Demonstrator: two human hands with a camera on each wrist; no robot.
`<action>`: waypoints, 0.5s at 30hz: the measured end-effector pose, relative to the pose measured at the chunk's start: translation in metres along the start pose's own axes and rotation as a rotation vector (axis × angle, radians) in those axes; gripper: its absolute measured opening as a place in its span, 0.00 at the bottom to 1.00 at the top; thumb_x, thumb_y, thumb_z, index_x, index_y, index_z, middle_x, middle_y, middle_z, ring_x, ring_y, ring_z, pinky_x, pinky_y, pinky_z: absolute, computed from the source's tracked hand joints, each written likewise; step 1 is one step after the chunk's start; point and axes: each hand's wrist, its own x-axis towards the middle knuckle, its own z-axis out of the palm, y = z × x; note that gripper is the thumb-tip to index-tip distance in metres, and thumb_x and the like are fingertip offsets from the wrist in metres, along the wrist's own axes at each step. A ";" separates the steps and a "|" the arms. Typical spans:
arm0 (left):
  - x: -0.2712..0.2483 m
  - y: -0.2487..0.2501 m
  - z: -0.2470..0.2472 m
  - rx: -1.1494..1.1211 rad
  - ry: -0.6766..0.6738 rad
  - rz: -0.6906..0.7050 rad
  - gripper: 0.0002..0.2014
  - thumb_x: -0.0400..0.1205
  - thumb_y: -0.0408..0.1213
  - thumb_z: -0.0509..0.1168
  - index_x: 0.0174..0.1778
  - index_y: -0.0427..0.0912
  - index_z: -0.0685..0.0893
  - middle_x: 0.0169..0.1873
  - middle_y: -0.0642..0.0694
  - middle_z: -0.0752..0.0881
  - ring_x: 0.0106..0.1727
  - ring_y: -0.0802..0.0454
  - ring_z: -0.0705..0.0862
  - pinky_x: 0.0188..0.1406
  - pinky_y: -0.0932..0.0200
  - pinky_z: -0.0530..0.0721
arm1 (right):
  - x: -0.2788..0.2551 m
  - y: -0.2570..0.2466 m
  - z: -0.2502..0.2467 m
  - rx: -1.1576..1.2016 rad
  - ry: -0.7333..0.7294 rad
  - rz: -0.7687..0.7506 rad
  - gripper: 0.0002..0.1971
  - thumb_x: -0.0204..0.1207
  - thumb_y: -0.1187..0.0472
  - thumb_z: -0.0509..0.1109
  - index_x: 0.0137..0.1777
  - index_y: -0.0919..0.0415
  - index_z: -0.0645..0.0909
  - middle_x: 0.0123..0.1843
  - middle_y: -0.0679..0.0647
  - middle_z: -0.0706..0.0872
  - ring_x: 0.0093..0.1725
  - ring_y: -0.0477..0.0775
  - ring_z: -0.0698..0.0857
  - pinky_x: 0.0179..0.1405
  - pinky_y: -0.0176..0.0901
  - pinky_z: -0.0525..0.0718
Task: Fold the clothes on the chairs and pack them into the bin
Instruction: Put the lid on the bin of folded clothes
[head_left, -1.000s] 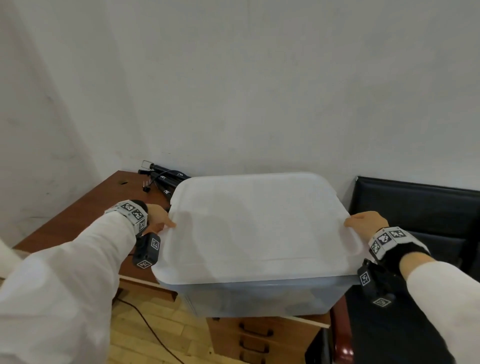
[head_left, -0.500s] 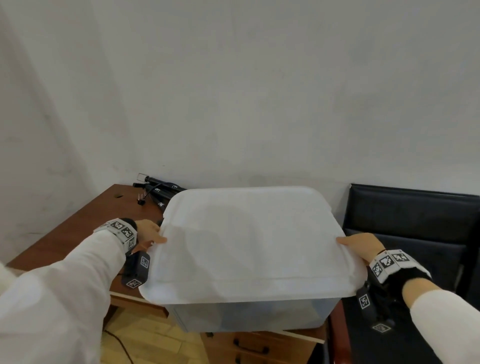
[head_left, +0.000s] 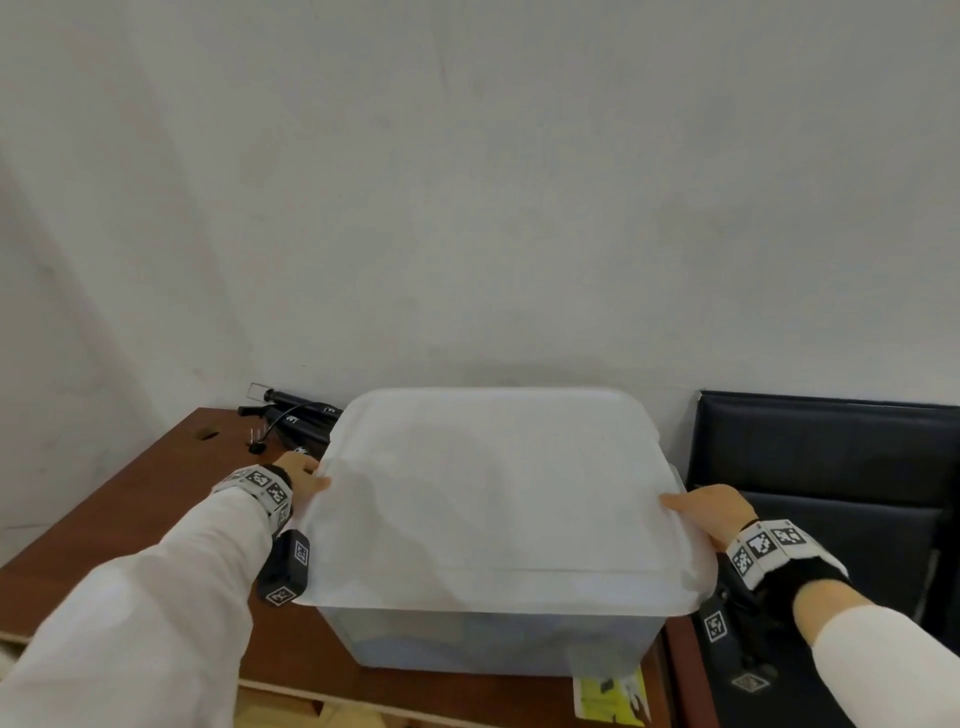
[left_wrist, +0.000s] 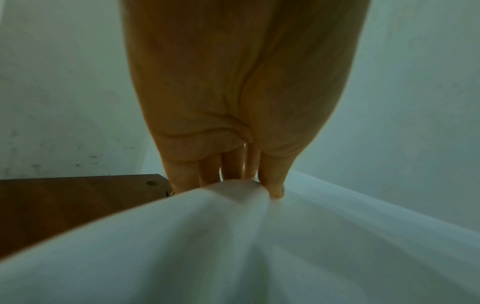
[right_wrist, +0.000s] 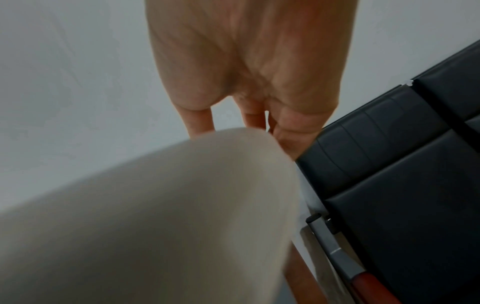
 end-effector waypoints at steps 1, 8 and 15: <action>0.007 0.004 -0.001 0.011 -0.007 0.010 0.23 0.80 0.38 0.68 0.70 0.32 0.78 0.67 0.36 0.81 0.67 0.39 0.79 0.70 0.48 0.76 | 0.004 -0.003 0.001 0.013 0.001 0.009 0.27 0.71 0.52 0.77 0.64 0.69 0.80 0.64 0.66 0.83 0.56 0.65 0.81 0.63 0.57 0.80; 0.038 0.025 -0.009 0.082 -0.064 0.002 0.23 0.81 0.37 0.67 0.71 0.32 0.75 0.70 0.37 0.77 0.70 0.40 0.77 0.67 0.54 0.75 | 0.023 -0.014 0.005 0.070 0.019 0.052 0.36 0.71 0.47 0.76 0.75 0.65 0.71 0.76 0.64 0.74 0.67 0.66 0.77 0.69 0.55 0.74; 0.059 0.015 -0.018 0.062 -0.204 0.050 0.32 0.81 0.40 0.67 0.78 0.34 0.64 0.74 0.38 0.72 0.72 0.41 0.75 0.70 0.52 0.75 | 0.060 0.006 0.003 0.223 -0.075 0.095 0.64 0.49 0.44 0.88 0.82 0.66 0.58 0.78 0.65 0.70 0.71 0.69 0.75 0.71 0.65 0.74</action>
